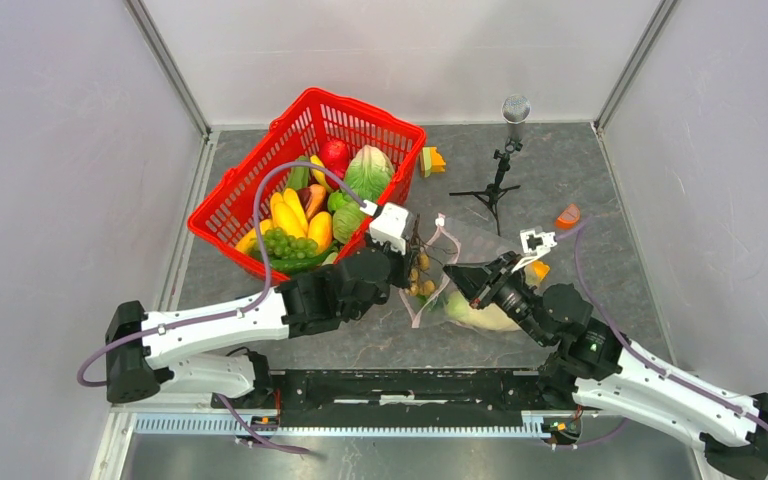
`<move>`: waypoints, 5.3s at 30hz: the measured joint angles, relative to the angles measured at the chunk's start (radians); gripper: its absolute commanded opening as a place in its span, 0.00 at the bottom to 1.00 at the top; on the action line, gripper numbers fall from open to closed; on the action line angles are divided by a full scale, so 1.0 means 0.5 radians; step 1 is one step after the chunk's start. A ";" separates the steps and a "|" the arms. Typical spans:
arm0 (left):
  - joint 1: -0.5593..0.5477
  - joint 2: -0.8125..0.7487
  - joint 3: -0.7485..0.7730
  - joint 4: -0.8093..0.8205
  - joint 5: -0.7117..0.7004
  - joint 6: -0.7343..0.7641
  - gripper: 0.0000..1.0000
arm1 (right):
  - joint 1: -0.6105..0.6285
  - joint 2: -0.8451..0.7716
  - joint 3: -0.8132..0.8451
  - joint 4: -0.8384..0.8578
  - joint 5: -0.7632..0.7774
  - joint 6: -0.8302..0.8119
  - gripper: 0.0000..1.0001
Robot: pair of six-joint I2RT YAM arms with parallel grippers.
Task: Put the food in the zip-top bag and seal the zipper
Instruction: Place the fake fruit in the zipper food storage bag, then pick up the fake vegetable from the bin.
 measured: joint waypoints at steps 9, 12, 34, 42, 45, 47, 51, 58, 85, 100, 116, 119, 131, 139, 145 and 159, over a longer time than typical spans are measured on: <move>-0.005 0.060 0.089 -0.045 -0.086 0.034 0.02 | 0.000 -0.059 -0.001 -0.002 -0.032 0.031 0.03; -0.022 0.098 0.150 -0.043 -0.132 0.034 0.02 | 0.000 -0.051 -0.006 0.005 -0.040 0.067 0.03; -0.032 0.078 -0.098 0.394 0.021 -0.239 0.02 | 0.000 -0.095 -0.285 0.420 -0.033 0.327 0.03; -0.033 0.053 -0.117 0.562 0.335 -0.185 0.02 | 0.000 -0.155 -0.285 0.349 0.044 0.327 0.03; -0.031 0.067 -0.117 0.596 0.446 -0.132 0.02 | 0.000 -0.179 -0.285 0.333 0.066 0.328 0.03; -0.028 0.098 -0.117 0.620 0.465 -0.123 0.02 | 0.000 -0.194 -0.285 0.323 0.072 0.327 0.03; -0.028 0.178 -0.143 0.681 0.382 -0.140 0.02 | 0.000 -0.203 -0.285 0.308 0.064 0.326 0.03; -0.035 0.209 -0.201 0.685 0.151 -0.172 0.02 | 0.000 -0.256 -0.284 0.305 0.043 0.327 0.03; -0.047 0.261 -0.463 1.600 0.224 -0.251 0.09 | 0.000 -0.301 -0.214 0.409 0.013 0.412 0.02; -0.067 0.268 -0.365 1.154 0.327 -0.038 0.88 | 0.000 -0.307 -0.213 0.415 0.121 0.424 0.02; -0.054 -0.156 0.069 0.318 0.594 0.156 1.00 | 0.009 -0.478 -0.188 -0.031 0.455 0.336 0.01; -0.054 -0.178 0.094 0.285 0.625 0.156 1.00 | 0.009 -0.435 -0.145 -0.112 0.482 0.279 0.01; -0.054 -0.320 0.209 -0.167 0.412 0.150 1.00 | 0.009 -0.186 0.394 -0.395 0.411 -0.137 0.00; -0.054 -0.685 0.251 -0.550 0.171 0.076 1.00 | 0.009 -0.140 0.643 -0.613 0.395 -0.345 0.01; -0.054 -0.715 0.335 -0.774 0.070 0.037 1.00 | 0.009 -0.109 0.788 -0.723 0.365 -0.397 0.01; 0.362 -0.329 0.595 -1.003 0.147 0.020 1.00 | 0.009 -0.182 0.842 -0.922 0.334 -0.535 0.01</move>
